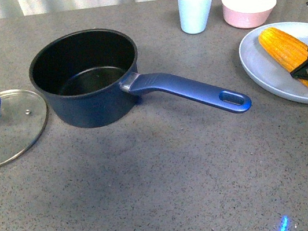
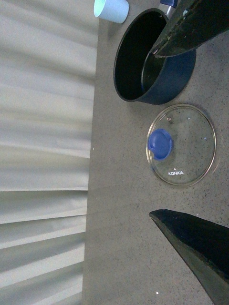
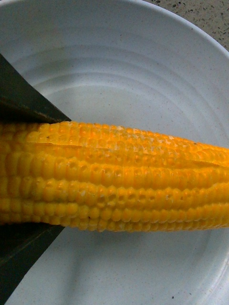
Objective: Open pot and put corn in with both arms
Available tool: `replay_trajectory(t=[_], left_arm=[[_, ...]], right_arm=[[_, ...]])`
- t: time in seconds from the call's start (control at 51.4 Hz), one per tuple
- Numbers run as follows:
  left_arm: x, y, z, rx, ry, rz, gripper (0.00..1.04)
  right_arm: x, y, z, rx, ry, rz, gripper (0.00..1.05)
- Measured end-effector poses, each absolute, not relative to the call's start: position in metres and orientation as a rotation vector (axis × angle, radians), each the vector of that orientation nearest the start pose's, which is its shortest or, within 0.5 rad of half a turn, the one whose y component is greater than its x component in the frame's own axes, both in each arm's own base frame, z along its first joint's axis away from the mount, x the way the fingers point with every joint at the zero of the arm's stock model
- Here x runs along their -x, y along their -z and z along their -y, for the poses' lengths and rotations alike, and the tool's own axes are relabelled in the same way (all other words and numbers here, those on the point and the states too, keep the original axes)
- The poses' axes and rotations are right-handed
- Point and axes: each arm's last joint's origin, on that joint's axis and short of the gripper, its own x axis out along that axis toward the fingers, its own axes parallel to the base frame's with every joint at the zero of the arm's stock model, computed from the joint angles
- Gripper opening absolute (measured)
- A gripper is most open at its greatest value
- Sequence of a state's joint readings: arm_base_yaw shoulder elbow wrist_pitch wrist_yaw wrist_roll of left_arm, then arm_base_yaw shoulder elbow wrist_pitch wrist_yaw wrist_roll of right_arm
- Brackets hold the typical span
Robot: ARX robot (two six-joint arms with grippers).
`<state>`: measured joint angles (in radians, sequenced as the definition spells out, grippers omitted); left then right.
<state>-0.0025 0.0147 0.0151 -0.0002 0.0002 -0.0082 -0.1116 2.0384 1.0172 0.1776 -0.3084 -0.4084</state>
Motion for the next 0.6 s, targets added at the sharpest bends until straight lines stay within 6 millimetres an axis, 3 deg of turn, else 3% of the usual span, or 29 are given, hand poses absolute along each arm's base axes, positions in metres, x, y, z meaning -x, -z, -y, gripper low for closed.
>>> replay_trajectory(t=[0.175,0.37,0.486,0.603], left_arm=[[-0.098,-0.167,0.0,0.008,0.003,0.0,0.96],[-0.098,-0.167,0.0,0.008,0.003,0.0,0.96],[-0.098,-0.167,0.0,0.008,0.003,0.0,0.96],[-0.098,-0.167,0.0,0.008,0.003,0.0,0.96]], right_arm=[[-0.373,-0.112,0.042,0.165,-0.359,-0.725,0.31],[-0.352,-0.172,0.038,0.091,-0.41,-0.564,0.26],[-0.344,-0.204,0.015,0.101,-0.444,-0.487,0.24],[-0.344,-0.212,-0.018,0.095,-0.521,-0.484,0.23]])
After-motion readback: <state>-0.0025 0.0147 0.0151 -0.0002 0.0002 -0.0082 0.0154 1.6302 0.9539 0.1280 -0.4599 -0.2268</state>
